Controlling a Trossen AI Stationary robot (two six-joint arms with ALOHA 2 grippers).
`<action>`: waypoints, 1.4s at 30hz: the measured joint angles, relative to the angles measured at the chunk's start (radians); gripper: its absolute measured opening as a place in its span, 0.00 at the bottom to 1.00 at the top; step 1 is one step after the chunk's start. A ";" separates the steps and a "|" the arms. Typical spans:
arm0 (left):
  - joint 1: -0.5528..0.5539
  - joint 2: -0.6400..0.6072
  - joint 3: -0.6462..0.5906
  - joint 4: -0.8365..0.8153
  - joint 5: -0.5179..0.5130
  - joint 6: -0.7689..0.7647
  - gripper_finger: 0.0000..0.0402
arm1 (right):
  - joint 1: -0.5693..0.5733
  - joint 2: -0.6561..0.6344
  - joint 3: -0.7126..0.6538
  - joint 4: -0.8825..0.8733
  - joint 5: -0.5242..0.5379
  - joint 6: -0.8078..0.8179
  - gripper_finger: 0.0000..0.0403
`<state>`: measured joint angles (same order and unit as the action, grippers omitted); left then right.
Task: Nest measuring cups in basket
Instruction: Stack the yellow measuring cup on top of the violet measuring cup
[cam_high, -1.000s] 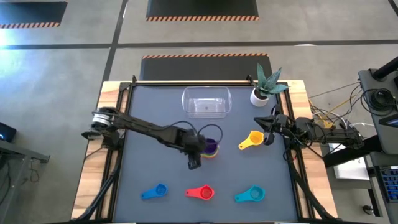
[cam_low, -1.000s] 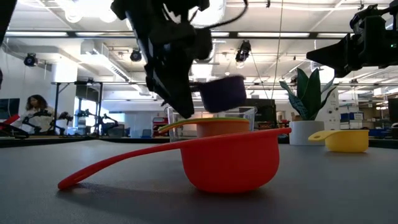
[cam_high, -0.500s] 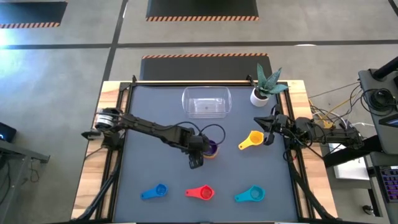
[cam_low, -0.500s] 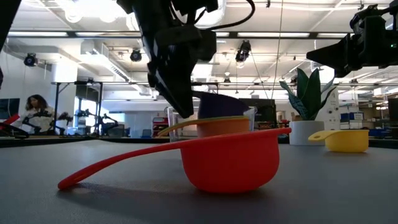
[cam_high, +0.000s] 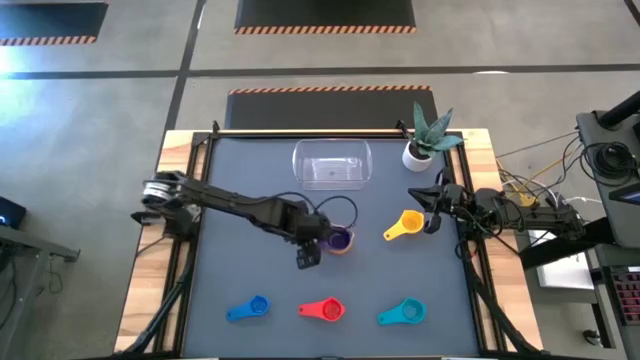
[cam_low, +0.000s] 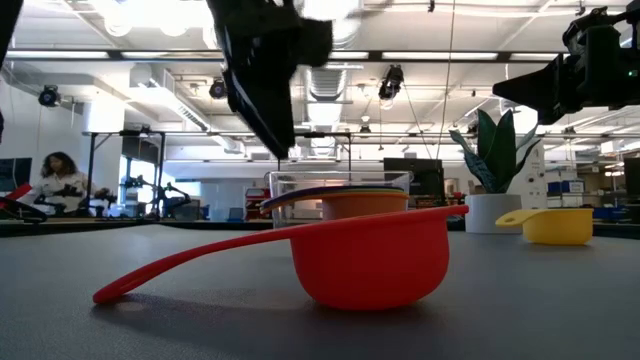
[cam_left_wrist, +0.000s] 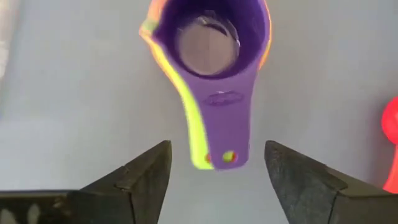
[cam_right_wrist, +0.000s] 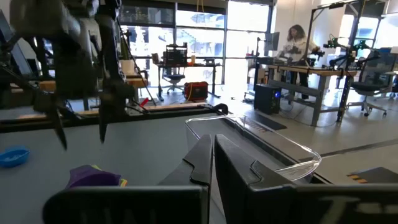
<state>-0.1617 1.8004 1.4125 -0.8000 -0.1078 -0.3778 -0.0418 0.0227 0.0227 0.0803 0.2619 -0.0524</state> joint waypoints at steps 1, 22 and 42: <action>-0.010 -0.035 -0.013 -0.004 -0.029 -0.007 0.60 | 0.000 0.000 0.000 0.000 0.000 0.000 0.02; -0.398 -0.778 -0.826 0.619 -0.197 -0.333 0.58 | 0.000 0.000 0.000 0.007 0.000 -0.010 0.02; -0.413 -0.675 -0.799 0.645 -0.263 -0.235 0.58 | 0.000 0.003 0.047 0.178 -0.060 0.154 0.03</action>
<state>-0.5751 1.1252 0.6136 -0.1553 -0.3707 -0.6129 -0.0418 0.0255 0.0696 0.2583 0.2018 0.1015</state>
